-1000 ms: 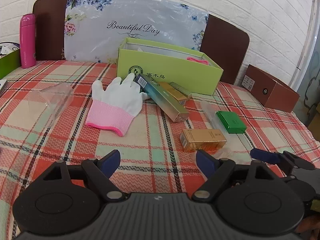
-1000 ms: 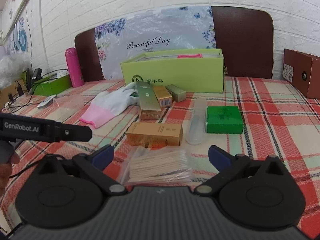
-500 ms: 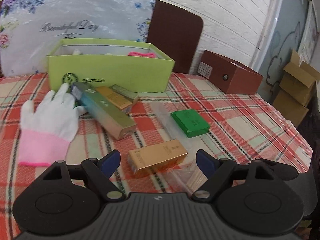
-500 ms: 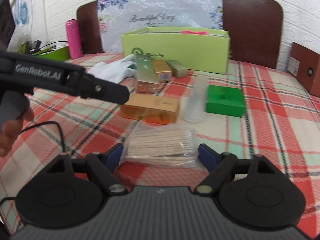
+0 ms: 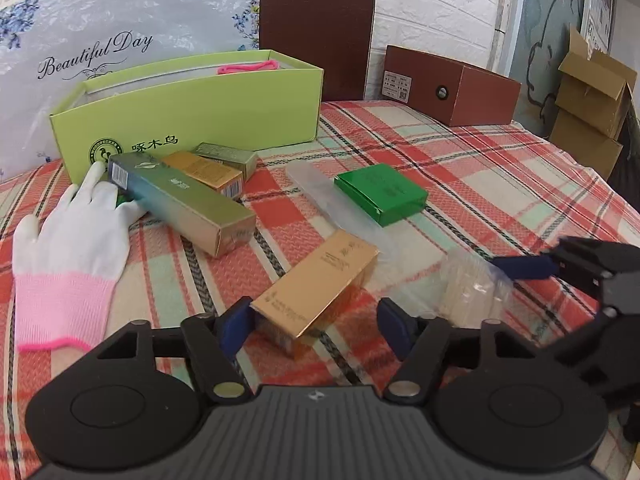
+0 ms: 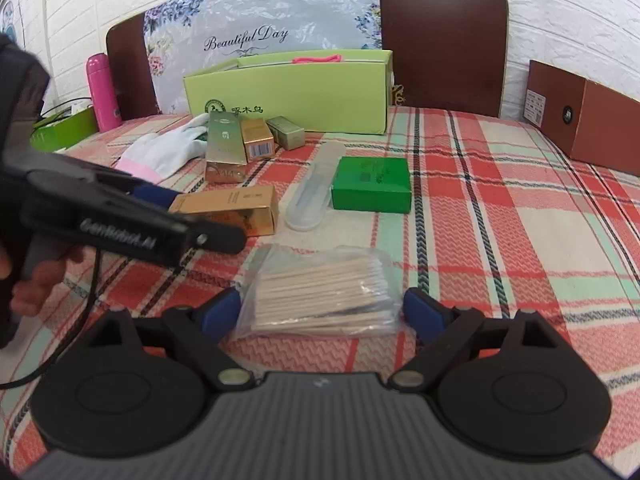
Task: Organize objects
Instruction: 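Grasp the gold box with left gripper while right gripper grasps the toothpick bag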
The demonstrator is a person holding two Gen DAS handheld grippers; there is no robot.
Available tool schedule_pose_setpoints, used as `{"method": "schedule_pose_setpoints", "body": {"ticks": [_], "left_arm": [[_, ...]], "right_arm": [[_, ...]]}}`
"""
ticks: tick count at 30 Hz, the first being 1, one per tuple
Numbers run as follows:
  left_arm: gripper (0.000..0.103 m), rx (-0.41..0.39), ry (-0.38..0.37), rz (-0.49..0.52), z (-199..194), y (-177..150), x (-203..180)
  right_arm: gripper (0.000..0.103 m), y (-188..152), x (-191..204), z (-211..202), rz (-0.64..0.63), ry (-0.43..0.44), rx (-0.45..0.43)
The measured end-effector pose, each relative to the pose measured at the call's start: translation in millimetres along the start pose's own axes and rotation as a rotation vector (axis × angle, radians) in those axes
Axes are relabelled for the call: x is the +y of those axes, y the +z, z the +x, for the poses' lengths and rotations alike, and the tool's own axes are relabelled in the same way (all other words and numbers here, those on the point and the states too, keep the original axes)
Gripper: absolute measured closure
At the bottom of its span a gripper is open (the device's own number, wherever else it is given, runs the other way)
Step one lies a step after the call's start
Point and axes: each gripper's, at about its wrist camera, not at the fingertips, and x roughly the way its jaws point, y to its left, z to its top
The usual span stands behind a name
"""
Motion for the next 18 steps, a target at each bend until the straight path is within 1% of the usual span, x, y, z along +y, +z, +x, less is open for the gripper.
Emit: {"method": "schedule_pose_setpoints", "body": {"ticks": [1, 3, 6, 8, 10, 11, 12, 14, 15, 16, 17, 18], "left_arm": [[0.043, -0.002, -0.005, -0.012, -3.1, -2.0, -0.3], [0.045, -0.008, -0.017, -0.045, -9.2, -6.3, -1.3], [0.046, -0.022, -0.033, -0.09, -17.4, -12.4, -1.5], [0.044, -0.036, -0.015, -0.11, -21.1, -13.3, -1.9], [0.04, -0.045, 0.004, -0.118, -19.2, -9.4, -0.5], [0.04, -0.044, 0.02, -0.131, -15.2, -5.2, 1.5], [0.04, -0.041, 0.025, -0.143, -11.7, -1.3, 2.6], [0.04, -0.048, 0.011, -0.157, -5.2, 4.0, 3.4], [0.041, -0.045, 0.011, -0.156, -1.8, 5.1, 2.8], [0.057, -0.029, 0.014, -0.155, 1.6, 5.2, 2.3], [0.061, -0.018, 0.006, -0.164, 2.9, 3.9, 2.9], [0.065, -0.027, 0.01, -0.174, 0.0, 0.8, 4.0]], "right_arm": [[0.013, 1.5, 1.5, 2.0, -0.012, 0.003, 0.0], [0.013, 4.0, 3.5, 6.1, -0.036, 0.02, -0.001], [0.012, 5.4, 6.2, 5.6, -0.068, 0.045, -0.008], [0.007, 3.8, 5.6, -1.3, -0.067, 0.031, -0.023], [0.002, 2.5, 1.6, -10.9, -0.034, 0.003, -0.031], [0.001, 2.0, -1.6, -15.4, -0.001, 0.002, -0.029], [0.001, 1.9, -5.3, -19.2, 0.041, 0.017, -0.017], [0.002, 0.6, -10.1, -22.9, 0.092, 0.087, 0.007], [0.006, 0.1, -10.1, -22.6, 0.095, 0.112, 0.014], [0.013, 0.0, -8.8, -20.4, 0.093, 0.119, 0.027], [0.016, 0.2, -7.0, -16.9, 0.089, 0.111, 0.041], [0.018, 0.4, -4.0, -13.9, 0.075, 0.091, 0.042]]}}
